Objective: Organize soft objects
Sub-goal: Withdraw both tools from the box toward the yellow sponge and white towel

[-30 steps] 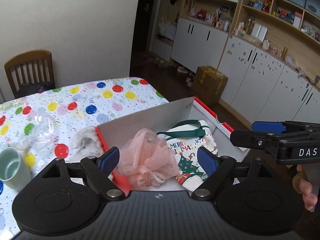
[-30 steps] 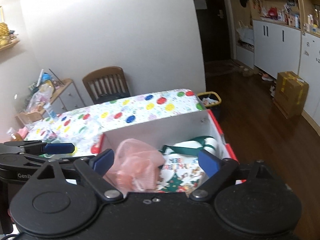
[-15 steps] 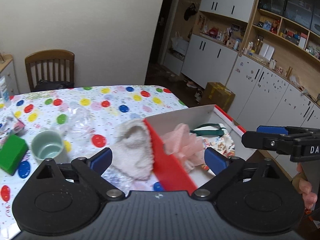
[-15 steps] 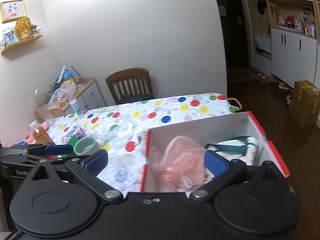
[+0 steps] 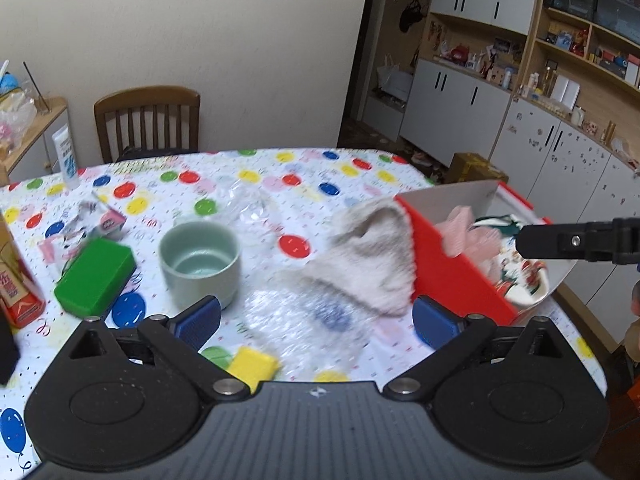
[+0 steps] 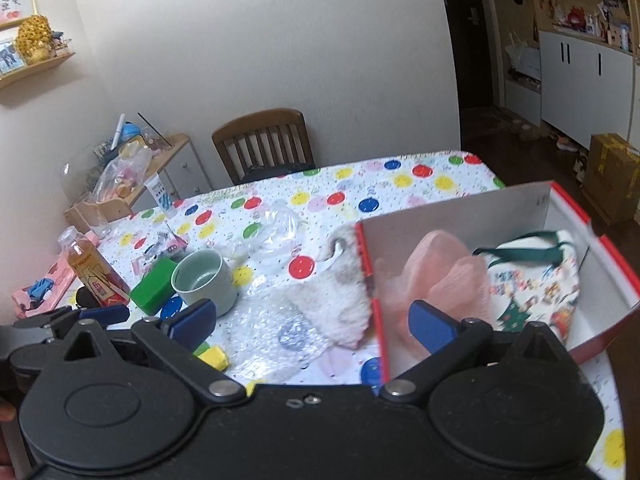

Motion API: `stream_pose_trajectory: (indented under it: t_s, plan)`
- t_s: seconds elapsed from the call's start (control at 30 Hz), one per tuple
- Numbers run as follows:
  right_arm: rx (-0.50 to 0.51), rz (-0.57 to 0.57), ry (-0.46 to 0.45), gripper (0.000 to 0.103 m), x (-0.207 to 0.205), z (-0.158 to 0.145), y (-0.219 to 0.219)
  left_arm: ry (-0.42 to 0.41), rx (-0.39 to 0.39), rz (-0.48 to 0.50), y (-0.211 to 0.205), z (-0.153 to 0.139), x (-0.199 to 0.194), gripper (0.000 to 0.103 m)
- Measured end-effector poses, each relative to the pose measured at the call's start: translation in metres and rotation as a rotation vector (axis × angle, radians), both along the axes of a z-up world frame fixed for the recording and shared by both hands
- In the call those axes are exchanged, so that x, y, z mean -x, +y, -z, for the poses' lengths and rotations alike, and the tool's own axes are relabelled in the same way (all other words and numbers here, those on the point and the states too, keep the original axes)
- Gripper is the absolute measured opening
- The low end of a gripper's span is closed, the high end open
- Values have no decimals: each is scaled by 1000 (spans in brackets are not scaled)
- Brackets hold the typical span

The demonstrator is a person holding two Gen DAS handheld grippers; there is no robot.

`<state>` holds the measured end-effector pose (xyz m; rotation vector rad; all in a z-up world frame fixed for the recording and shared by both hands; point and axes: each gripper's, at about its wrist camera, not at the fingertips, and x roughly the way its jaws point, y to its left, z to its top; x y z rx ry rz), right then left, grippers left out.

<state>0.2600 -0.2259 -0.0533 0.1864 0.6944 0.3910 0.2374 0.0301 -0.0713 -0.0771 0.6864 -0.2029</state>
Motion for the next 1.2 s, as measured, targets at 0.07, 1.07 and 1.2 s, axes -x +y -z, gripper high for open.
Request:
stream_pose_trajectory:
  t_s: [0.07,1.07,1.2]
  plan:
    - [6,10,12,102,-1,5,13,6,-7,1,7,9,0,103]
    - [232,34,150,80,-116,110,137,103,-8,-2,42,96,-30,103]
    - [261,41,154,77,-127,117,140,107,-25,-6,41,103,-34,103]
